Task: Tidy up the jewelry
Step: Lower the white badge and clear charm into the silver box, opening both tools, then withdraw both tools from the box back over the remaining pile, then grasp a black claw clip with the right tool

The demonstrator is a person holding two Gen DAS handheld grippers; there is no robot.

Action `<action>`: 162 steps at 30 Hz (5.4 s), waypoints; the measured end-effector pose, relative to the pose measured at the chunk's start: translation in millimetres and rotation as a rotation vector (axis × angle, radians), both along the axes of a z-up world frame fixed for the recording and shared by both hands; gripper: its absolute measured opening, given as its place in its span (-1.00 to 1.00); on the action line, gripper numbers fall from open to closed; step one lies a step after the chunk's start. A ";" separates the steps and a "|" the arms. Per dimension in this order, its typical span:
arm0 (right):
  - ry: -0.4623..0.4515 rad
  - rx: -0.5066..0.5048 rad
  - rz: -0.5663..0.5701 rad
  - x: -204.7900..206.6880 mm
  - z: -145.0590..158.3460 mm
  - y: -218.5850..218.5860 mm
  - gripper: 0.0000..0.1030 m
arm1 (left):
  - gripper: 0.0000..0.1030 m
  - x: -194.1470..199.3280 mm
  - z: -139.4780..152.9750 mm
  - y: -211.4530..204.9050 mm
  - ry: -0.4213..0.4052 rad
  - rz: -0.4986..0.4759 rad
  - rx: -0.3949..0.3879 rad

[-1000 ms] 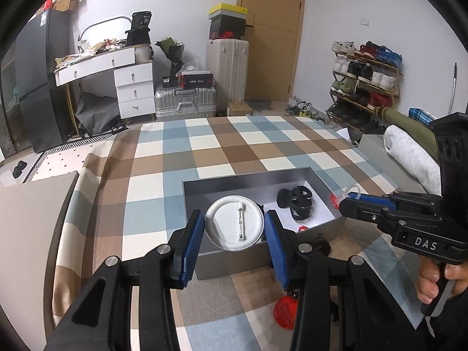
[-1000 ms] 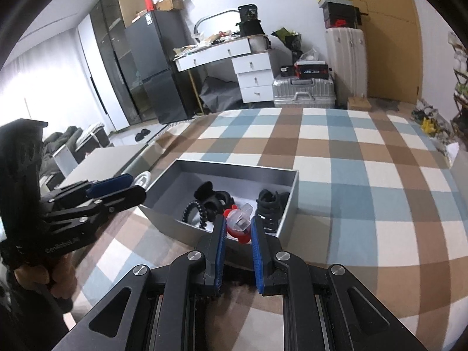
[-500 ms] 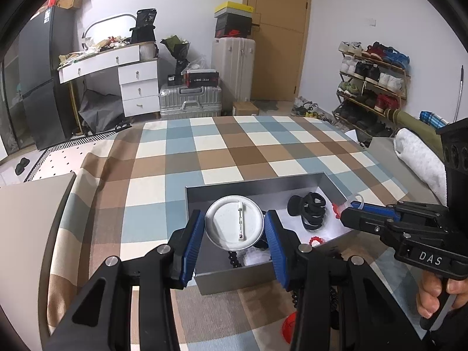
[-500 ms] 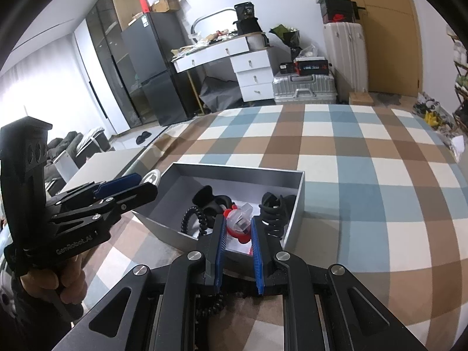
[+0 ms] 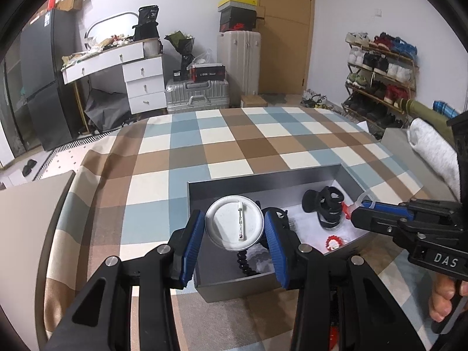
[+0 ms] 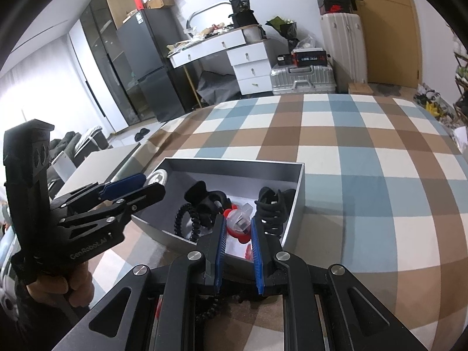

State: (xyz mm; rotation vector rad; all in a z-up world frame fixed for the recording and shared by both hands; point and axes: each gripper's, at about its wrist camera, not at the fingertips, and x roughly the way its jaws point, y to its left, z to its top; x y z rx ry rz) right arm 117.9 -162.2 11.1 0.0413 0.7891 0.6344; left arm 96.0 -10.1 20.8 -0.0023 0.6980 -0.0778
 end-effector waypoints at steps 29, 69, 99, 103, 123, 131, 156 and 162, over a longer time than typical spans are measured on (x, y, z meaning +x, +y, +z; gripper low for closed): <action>-0.058 -0.023 -0.011 -16.9 13.6 -6.7 0.32 | 0.59 -21.6 9.6 -7.7 -0.005 0.008 0.005; 0.141 -0.195 -0.015 -18.8 -42.4 4.7 1.00 | 0.98 -45.4 -4.6 11.3 0.062 0.057 -0.012; 0.102 -0.192 0.023 -22.6 -41.5 10.3 0.14 | 0.98 -47.7 -6.0 1.2 0.068 0.042 0.021; 0.074 -0.176 0.027 -26.5 -31.4 7.7 0.14 | 0.98 -47.8 -3.3 3.0 0.060 0.045 0.016; -0.059 -0.093 0.009 -42.8 14.9 -8.4 0.14 | 0.98 -47.6 -3.3 -11.5 0.074 -0.013 0.014; -0.060 -0.072 0.000 -40.5 20.7 -17.1 0.14 | 0.98 -45.7 -21.5 -29.3 0.163 -0.106 0.040; 0.146 -0.232 0.081 -20.7 -44.6 -6.8 0.31 | 0.98 -42.9 -33.8 -24.7 0.214 -0.103 0.028; 0.118 -0.252 0.036 -26.4 -44.3 0.5 0.27 | 0.98 -42.7 -32.2 -24.9 0.206 -0.100 0.019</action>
